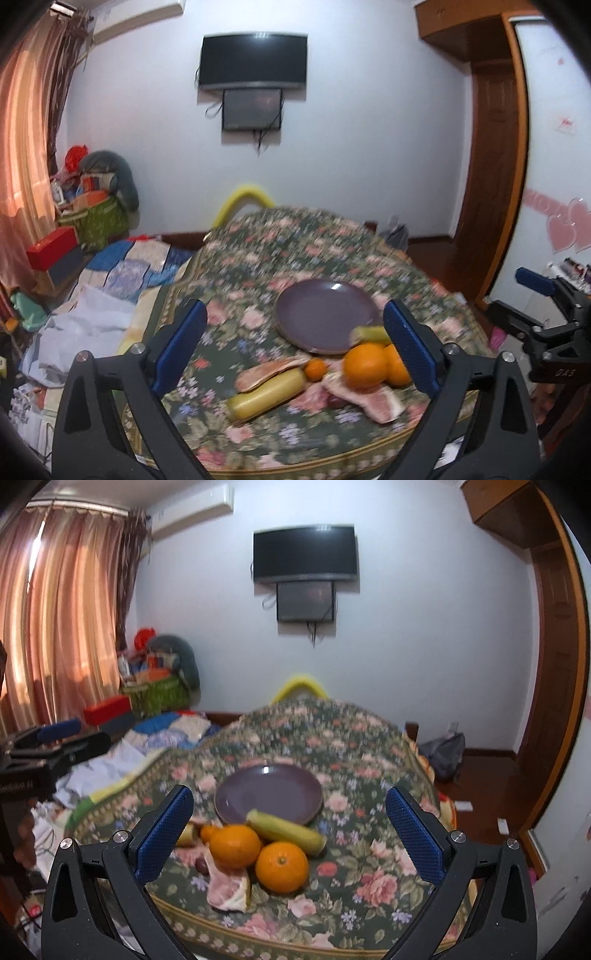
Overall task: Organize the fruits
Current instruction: 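Grasp the yellow-green cylinder with the left tool while the right tool closes on a large orange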
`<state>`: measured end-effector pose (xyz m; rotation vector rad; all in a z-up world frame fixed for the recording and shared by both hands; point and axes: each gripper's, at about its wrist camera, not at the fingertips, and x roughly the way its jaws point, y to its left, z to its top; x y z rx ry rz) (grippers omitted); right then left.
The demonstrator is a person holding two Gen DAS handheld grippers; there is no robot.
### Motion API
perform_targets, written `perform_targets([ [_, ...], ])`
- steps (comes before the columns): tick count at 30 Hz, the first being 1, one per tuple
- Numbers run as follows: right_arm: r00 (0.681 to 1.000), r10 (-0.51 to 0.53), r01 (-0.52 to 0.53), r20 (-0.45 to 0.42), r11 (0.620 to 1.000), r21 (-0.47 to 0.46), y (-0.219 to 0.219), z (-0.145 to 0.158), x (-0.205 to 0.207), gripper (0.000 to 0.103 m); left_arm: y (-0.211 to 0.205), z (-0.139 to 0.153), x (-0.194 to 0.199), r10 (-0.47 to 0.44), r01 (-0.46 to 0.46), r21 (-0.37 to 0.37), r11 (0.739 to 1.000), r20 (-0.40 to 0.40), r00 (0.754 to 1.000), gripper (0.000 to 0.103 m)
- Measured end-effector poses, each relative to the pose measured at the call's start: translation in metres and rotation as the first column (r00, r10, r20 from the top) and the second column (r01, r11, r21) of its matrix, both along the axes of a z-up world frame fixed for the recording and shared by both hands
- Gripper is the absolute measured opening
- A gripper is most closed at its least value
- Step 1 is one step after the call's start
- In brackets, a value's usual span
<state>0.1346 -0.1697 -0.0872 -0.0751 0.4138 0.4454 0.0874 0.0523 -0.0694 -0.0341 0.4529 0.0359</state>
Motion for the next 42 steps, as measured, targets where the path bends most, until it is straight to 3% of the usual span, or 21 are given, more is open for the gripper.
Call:
perform_targets([
  [6,0.991,0.014,-0.019,-0.134,0.999,-0.037,0.007,-0.033,0.025,0.103,0.031,-0.045,0.032,0.018,-0.021,-0.019,1.000,-0.155,0.988,0.085],
  [11,0.974,-0.022,0.010,-0.227,0.998,-0.054,0.005,-0.060,0.045,0.103,0.055,-0.088,0.049,0.029,-0.043,-0.043,0.998,-0.283,0.959,0.075],
  [16,0.942,-0.008,-0.013,-0.335,0.998,-0.061,0.006,-0.088,0.062,0.103,0.070,-0.127,0.063,0.012,-0.051,-0.091,0.995,-0.377,0.926,0.074],
  [20,0.920,0.003,-0.034,-0.393,0.997,-0.072,0.011,-0.105,0.073,0.103,0.067,-0.147,0.069,-0.007,-0.030,-0.083,0.996,-0.416,0.909,0.075],
  [26,0.900,0.031,-0.071,-0.435,0.994,-0.078,0.018,-0.122,0.087,0.101,0.064,-0.155,0.078,-0.094,0.033,-0.155,0.987,-0.410,0.907,0.075],
  [28,0.895,0.052,-0.090,-0.443,0.994,-0.067,0.021,-0.125,0.090,0.098,0.059,-0.160,0.082,-0.130,0.059,-0.174,0.983,-0.432,0.893,0.076],
  [31,0.889,0.079,-0.119,-0.452,0.991,-0.059,0.026,-0.128,0.091,0.087,0.053,-0.162,0.082,-0.125,0.069,-0.142,0.987,-0.430,0.894,0.078],
  [34,0.878,0.113,-0.147,-0.465,0.988,-0.038,0.029,-0.131,0.093,0.073,0.054,-0.163,0.084,-0.120,0.056,-0.160,0.985,-0.430,0.895,0.078],
  [35,0.869,0.131,-0.160,-0.477,0.987,-0.019,0.029,-0.132,0.094,0.067,0.055,-0.162,0.083,-0.118,0.052,-0.161,0.986,-0.431,0.895,0.076],
  [42,0.863,0.122,-0.148,-0.489,0.989,-0.015,0.025,-0.129,0.089,0.066,0.043,-0.157,0.065,-0.161,0.077,-0.196,0.978,-0.463,0.871,0.059],
])
